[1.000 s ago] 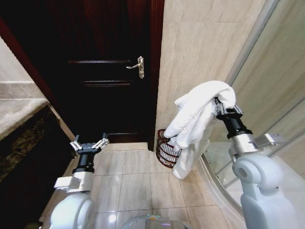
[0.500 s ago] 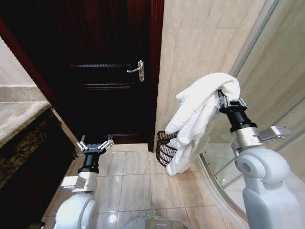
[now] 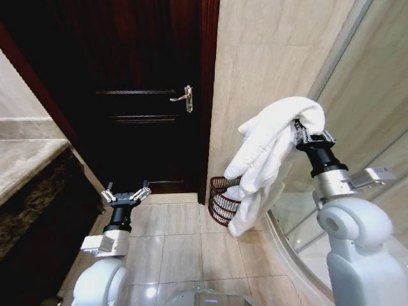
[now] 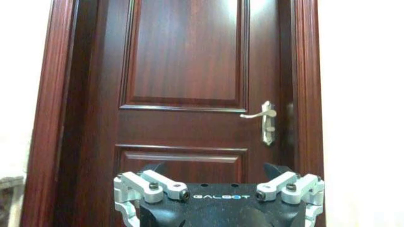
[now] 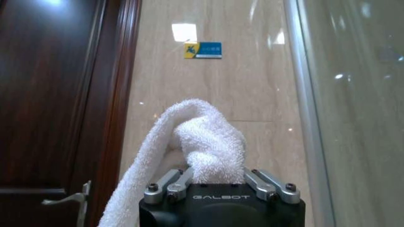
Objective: Discard the used towel into the hamper.
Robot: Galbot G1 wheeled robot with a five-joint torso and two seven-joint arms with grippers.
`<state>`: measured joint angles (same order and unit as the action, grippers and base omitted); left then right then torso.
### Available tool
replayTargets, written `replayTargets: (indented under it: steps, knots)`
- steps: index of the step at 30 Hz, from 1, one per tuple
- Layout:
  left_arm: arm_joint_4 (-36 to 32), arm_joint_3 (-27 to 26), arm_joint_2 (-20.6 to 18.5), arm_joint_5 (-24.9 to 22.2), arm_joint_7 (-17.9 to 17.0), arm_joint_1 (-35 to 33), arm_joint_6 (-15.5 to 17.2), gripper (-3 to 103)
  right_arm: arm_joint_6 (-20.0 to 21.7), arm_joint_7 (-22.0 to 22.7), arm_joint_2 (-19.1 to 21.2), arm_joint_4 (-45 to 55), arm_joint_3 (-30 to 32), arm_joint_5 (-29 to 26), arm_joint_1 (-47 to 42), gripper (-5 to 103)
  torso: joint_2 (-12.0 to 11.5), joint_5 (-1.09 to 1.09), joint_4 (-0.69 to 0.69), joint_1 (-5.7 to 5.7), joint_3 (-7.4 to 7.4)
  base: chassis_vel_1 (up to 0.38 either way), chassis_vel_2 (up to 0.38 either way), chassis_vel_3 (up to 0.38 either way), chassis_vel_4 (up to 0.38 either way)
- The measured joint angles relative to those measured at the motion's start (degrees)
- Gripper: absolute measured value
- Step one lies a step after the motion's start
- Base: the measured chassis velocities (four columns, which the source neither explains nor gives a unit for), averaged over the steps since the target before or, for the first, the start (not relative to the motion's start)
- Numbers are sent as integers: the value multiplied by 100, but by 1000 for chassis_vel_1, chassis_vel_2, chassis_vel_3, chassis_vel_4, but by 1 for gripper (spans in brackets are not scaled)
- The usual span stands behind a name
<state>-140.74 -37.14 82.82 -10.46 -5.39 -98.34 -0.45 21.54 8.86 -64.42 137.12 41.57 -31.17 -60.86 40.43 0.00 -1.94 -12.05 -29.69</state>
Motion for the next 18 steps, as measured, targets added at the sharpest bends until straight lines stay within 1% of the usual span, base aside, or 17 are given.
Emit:
replayTargets:
  steps: [7, 11, 18]
  knots:
    - [-13, 72, 22, 56, 19, -35, -42, 100, 129, 80, 103, -36, 70, -105, 143, 19, 48, 1, 1, -23, -29, 0, 0, 0, 0]
    - [-45, -18, 37, 115, 21, -81, -93, 100, 224, 101, 227, -88, 38, -339, 378, 19, 45, 0, 1, -23, -27, 0, 0, 0, 0]
    - [-57, -132, 49, 121, 23, -105, -145, 100, 270, 105, 274, -127, -73, -421, 556, 19, 26, 0, 0, -15, -16, 0, 0, 0, 0]
